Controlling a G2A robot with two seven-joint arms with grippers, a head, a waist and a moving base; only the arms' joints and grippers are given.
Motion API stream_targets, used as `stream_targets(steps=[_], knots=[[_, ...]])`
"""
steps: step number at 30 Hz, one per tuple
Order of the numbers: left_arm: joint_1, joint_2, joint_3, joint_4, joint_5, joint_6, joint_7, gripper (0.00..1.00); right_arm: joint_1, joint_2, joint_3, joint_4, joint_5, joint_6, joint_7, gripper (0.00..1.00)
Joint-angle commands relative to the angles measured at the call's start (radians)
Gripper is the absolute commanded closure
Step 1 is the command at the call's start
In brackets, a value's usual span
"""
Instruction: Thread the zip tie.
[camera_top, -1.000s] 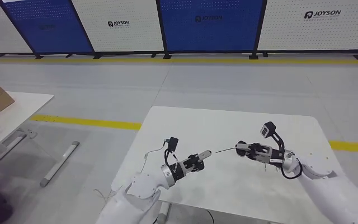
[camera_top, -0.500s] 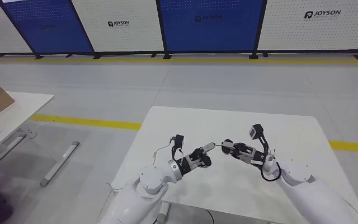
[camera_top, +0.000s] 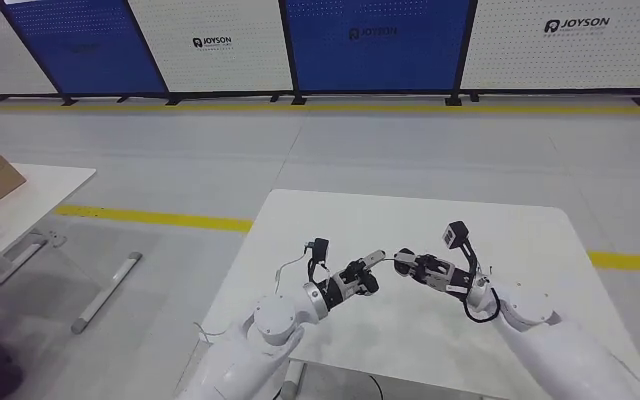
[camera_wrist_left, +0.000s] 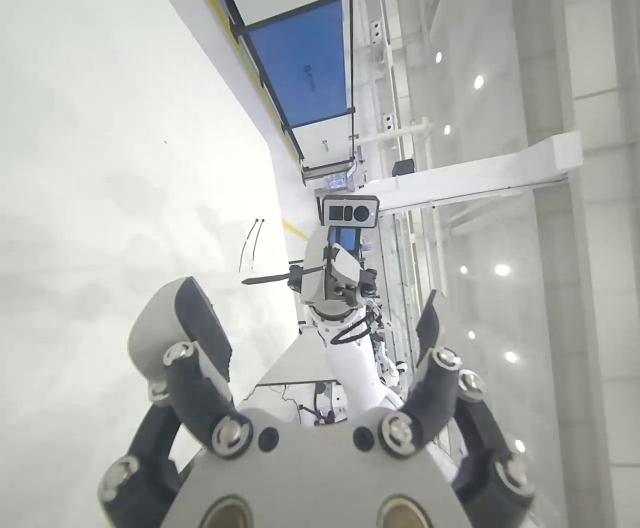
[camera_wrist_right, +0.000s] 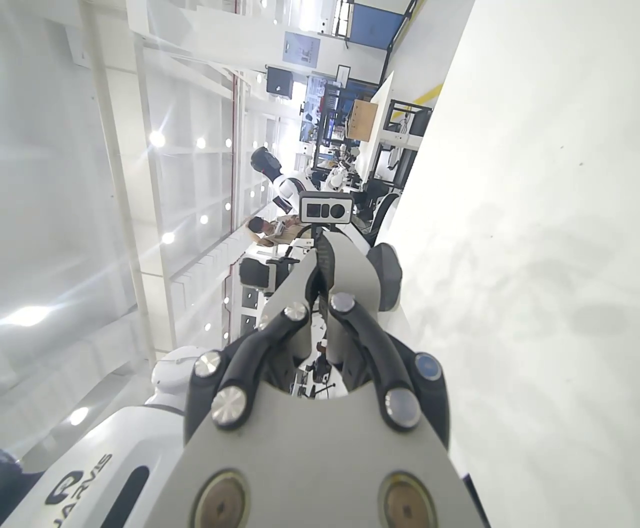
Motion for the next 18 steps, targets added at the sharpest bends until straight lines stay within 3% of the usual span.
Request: stream_targets(steps=[1,5,18], knots=[[-0.003,-0.003,0.002,0.002,-0.023,-0.002,0.033,0.0,0.0,0.0,0.0,0.0,0.0,0.0,0.0,1.0],[-0.022,-0.013,0.02,0.025,-0.026,-0.001,0.123,0.0,0.0,0.0,0.0,0.0,0.0,0.0,0.0,1.0],[-0.021,-0.014,0.027,0.024,-0.024,0.0,0.12,0.0,0.0,0.0,0.0,0.0,0.0,0.0,0.0,1.0]])
